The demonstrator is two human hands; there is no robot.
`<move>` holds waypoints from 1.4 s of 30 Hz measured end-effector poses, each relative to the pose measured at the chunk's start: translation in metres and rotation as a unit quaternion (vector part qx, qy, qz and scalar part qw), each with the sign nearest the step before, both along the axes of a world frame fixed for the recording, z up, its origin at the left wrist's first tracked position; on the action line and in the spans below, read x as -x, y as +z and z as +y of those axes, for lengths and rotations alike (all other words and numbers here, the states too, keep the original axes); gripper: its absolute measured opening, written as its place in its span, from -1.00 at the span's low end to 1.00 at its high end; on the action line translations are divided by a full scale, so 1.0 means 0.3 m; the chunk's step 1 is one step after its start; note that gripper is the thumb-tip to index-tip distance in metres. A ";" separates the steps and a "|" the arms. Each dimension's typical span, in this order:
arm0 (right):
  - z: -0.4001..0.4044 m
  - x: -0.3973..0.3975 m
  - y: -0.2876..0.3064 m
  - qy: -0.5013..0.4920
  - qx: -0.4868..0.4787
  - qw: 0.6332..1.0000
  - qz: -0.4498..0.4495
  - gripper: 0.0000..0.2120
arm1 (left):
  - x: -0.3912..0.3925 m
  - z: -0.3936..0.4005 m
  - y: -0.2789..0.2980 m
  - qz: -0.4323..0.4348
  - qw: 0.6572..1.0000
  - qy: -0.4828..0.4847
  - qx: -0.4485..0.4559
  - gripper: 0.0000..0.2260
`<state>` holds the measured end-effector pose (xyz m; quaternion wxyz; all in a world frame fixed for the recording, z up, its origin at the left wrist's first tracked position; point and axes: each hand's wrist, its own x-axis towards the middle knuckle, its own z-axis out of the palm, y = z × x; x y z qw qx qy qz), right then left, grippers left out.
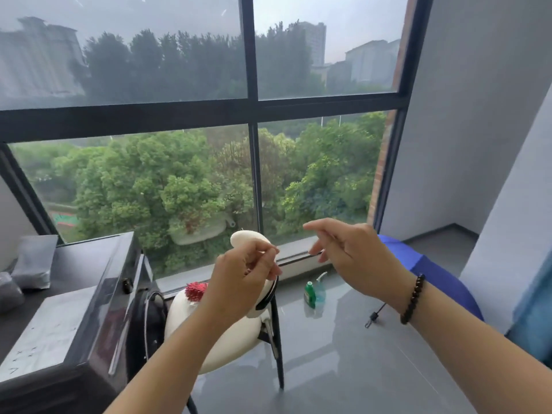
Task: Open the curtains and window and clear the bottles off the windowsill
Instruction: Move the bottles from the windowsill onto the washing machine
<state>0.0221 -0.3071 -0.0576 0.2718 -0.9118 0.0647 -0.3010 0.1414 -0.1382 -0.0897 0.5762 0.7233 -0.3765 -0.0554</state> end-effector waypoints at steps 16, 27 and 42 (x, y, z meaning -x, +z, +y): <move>-0.726 0.150 -0.084 -0.083 -0.010 0.996 -0.024 -0.81 | 0.037 -0.739 -0.083 0.042 0.998 -0.040 0.022 -0.92; -1.181 -0.158 -0.289 -0.128 -0.054 0.990 0.013 -0.89 | -0.298 -1.153 -0.291 0.084 0.996 -0.035 -0.013 -0.89; -1.813 -0.791 -0.522 -0.115 -0.088 0.985 0.098 -0.90 | -0.857 -1.767 -0.450 0.121 0.988 -0.015 -0.094 -0.91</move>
